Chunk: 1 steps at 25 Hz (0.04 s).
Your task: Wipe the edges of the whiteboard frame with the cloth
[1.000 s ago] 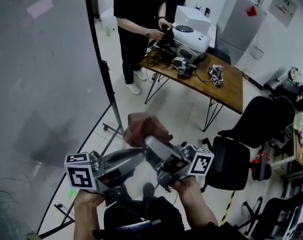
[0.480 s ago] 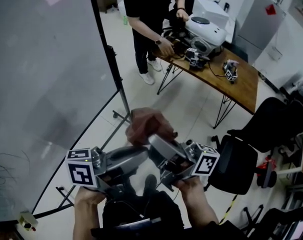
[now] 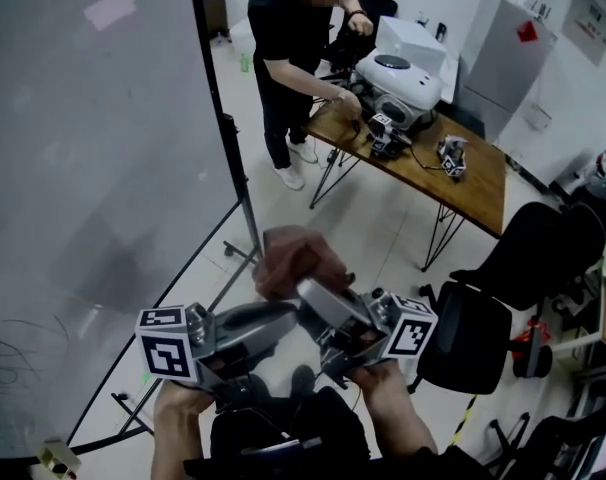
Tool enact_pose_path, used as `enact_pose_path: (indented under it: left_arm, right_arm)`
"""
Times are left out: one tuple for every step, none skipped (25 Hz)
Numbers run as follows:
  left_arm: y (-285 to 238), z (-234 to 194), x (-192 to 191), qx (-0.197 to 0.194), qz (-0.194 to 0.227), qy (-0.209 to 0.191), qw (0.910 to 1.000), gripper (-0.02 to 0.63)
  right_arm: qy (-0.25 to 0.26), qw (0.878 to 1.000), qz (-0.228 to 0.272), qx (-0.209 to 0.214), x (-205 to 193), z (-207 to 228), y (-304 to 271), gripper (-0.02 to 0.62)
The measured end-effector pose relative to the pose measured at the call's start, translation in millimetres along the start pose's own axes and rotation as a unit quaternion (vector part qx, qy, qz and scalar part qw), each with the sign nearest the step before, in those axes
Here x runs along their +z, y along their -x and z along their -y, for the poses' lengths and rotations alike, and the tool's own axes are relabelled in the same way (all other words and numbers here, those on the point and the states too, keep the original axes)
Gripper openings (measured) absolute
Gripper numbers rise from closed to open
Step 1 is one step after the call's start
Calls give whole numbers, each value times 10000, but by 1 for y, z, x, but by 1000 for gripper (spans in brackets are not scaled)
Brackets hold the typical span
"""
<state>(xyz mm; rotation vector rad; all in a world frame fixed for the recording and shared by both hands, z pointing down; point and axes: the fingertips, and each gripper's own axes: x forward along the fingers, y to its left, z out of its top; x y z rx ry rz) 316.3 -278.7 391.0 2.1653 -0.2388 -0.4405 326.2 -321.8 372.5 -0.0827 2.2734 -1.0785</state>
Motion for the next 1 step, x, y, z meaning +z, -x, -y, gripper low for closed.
enact_pose_path:
  left_arm:
    - [3,2,0,-26,-17,-9,10000,-5]
  right_arm:
    - [32,10000,-2,-15,-1,-1,-3,86]
